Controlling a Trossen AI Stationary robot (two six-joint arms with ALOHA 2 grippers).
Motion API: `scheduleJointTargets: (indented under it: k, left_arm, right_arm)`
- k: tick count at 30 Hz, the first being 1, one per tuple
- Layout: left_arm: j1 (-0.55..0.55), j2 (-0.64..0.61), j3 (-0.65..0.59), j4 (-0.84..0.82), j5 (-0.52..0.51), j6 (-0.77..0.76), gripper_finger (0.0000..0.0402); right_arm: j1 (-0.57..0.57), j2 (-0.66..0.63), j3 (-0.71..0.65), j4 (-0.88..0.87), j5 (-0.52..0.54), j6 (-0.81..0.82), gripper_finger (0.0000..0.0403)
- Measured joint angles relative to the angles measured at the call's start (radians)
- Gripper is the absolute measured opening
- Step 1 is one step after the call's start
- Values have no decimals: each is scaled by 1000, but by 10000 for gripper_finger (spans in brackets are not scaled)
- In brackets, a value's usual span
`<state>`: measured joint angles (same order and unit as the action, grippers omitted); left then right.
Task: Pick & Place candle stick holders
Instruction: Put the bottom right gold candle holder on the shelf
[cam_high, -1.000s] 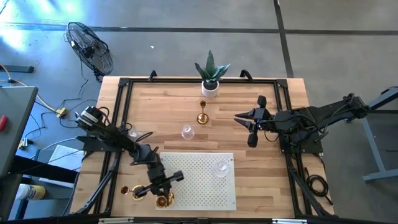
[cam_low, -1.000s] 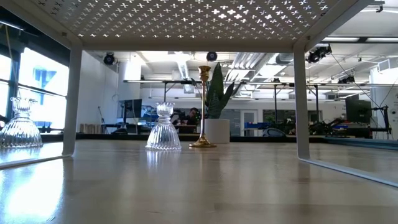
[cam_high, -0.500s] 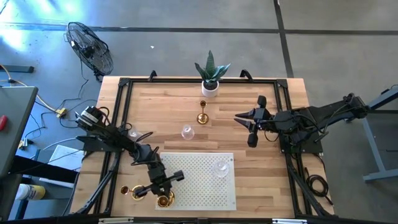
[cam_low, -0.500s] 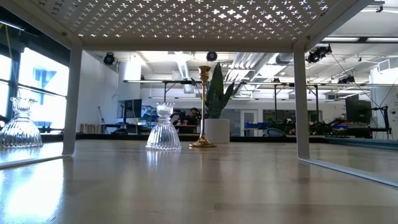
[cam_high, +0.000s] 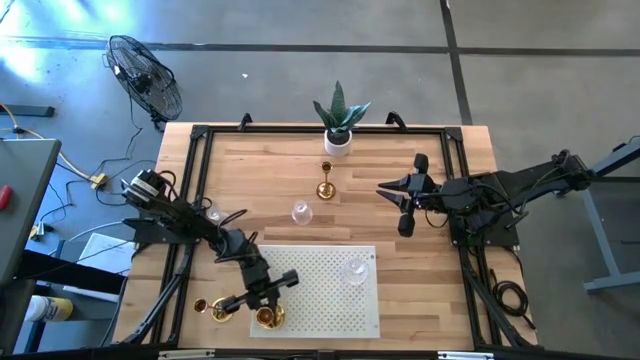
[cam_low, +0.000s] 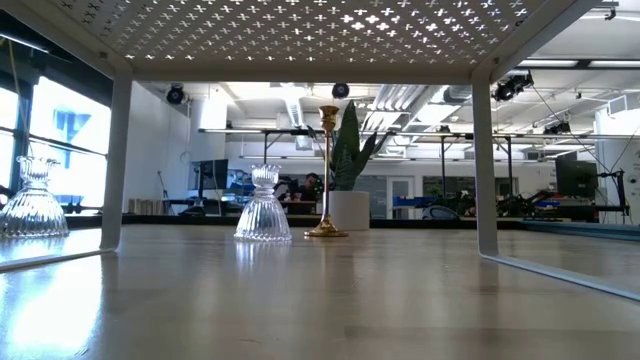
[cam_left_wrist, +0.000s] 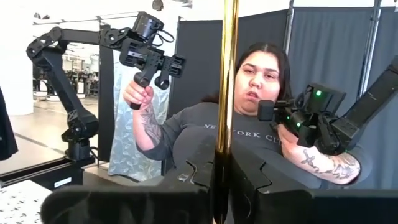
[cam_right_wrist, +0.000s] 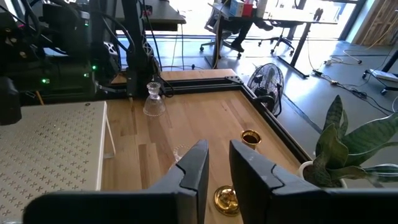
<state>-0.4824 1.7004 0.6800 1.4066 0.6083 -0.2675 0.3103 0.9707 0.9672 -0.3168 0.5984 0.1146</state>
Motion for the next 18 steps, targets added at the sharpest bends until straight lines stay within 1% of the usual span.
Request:
scheduleJointTargets:
  k: [4,7,9,14,18]
  left_arm:
    - [0,0,0,-3,3,0,9]
    - [0,0,0,-3,3,0,5]
    - [0,0,0,-5,3,0,9]
    - [0,0,0,-12,3,0,31]
    - [0,0,0,-12,3,0,35]
  right_arm:
    - [0,0,0,0,0,0,58]
    - [0,0,0,0,0,0,57]
    - [0,0,0,0,0,0,57]
    - [0,0,0,0,0,0,58]
    - [0,0,0,0,0,0,58]
